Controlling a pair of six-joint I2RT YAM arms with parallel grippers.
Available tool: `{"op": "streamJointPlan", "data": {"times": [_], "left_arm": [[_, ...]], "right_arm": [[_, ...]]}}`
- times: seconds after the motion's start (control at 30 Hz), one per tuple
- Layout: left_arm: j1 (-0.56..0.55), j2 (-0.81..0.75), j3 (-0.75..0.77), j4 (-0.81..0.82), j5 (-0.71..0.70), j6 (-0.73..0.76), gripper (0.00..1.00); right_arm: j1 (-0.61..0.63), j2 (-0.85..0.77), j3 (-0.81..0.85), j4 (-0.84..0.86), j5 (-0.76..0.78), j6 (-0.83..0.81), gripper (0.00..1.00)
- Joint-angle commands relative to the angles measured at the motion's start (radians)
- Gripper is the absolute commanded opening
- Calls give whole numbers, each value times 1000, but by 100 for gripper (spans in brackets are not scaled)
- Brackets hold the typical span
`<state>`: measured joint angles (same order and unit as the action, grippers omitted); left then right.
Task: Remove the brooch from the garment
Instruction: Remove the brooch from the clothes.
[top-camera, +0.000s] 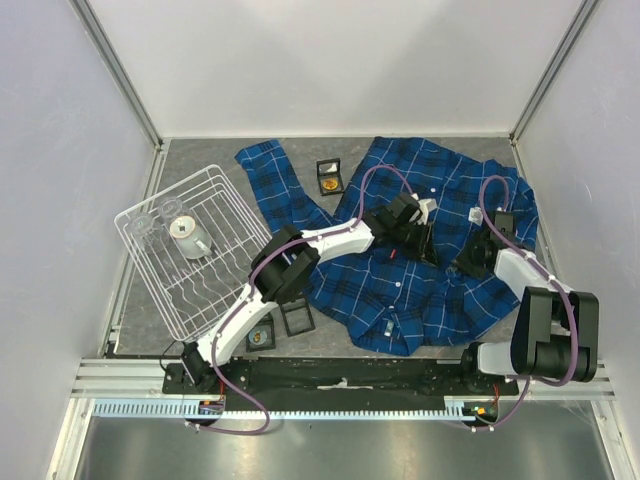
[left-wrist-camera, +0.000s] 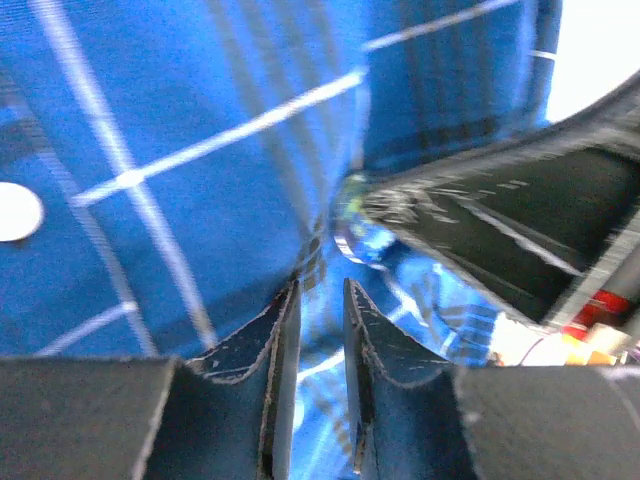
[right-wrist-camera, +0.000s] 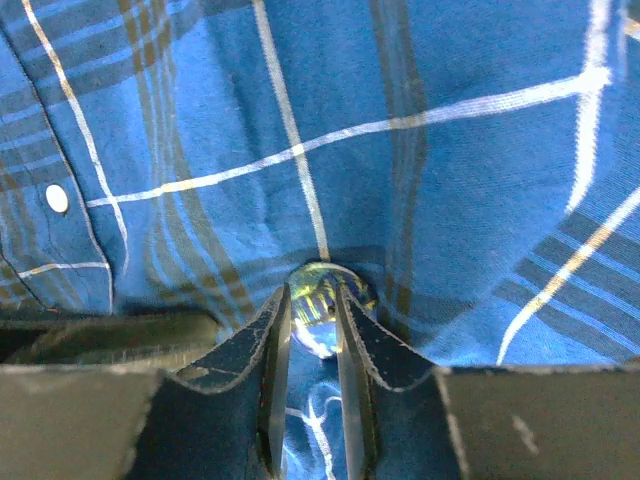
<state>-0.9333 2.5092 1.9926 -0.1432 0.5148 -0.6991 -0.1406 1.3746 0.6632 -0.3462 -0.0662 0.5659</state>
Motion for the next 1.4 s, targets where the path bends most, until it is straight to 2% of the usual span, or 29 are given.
{"op": "streamJointPlan", "data": {"times": [0.0, 0.13, 0.23, 0.43, 0.5, 0.53, 0.57, 0.63, 0.67, 0.77, 0.8, 0.83, 0.9, 0.93, 1.0, 1.1, 1.3, 1.37], "left_arm": [[16, 63, 72, -61, -47, 36, 33], [27, 94, 104, -105, -61, 42, 36], [31, 89, 103, -139, -96, 72, 37], [22, 51, 103, -170, -58, 102, 46], [18, 31, 103, -176, -41, 95, 51], [17, 27, 103, -174, -15, 87, 53], [17, 19, 103, -177, 0, 76, 53], [19, 5, 98, -190, 16, 47, 53], [21, -6, 80, -191, 19, 40, 51], [19, -85, 25, -188, 4, 53, 38], [19, -125, 8, -188, -8, 70, 37], [19, -145, -8, -188, -24, 78, 36], [19, -170, -38, -188, -30, 88, 34], [19, -184, -46, -188, -24, 85, 33], [17, -187, -69, -167, 5, 70, 31], [10, -171, -77, -147, 43, 47, 30], [-2, -161, -107, -124, 45, 39, 31], [-2, -158, -130, -116, 45, 27, 31]], "right_arm": [[-2, -77, -34, -16, 115, 46, 33], [-2, -117, -71, -28, 152, 48, 45], [-2, -92, -86, -34, 158, 23, 50], [27, -55, -54, 1, 71, -30, 65], [85, -62, -27, -28, 146, -52, 68], [116, -65, 5, -39, 179, -75, 72], [134, -66, 19, -48, 251, -83, 74], [209, -49, 59, -83, 296, -86, 77], [222, -37, 73, -102, 322, -83, 78], [253, -9, 104, -146, 416, -78, 75], [263, -14, 107, -151, 449, -77, 71], [269, -14, 113, -149, 462, -81, 62], [304, -2, 128, -148, 471, -107, 55], [317, 0, 140, -146, 482, -113, 48], [329, 10, 141, -131, 480, -124, 45], [326, 44, 130, -103, 461, -124, 45], [320, 107, 107, -54, 439, -127, 62], [322, 129, 108, -57, 416, -127, 64]]}}
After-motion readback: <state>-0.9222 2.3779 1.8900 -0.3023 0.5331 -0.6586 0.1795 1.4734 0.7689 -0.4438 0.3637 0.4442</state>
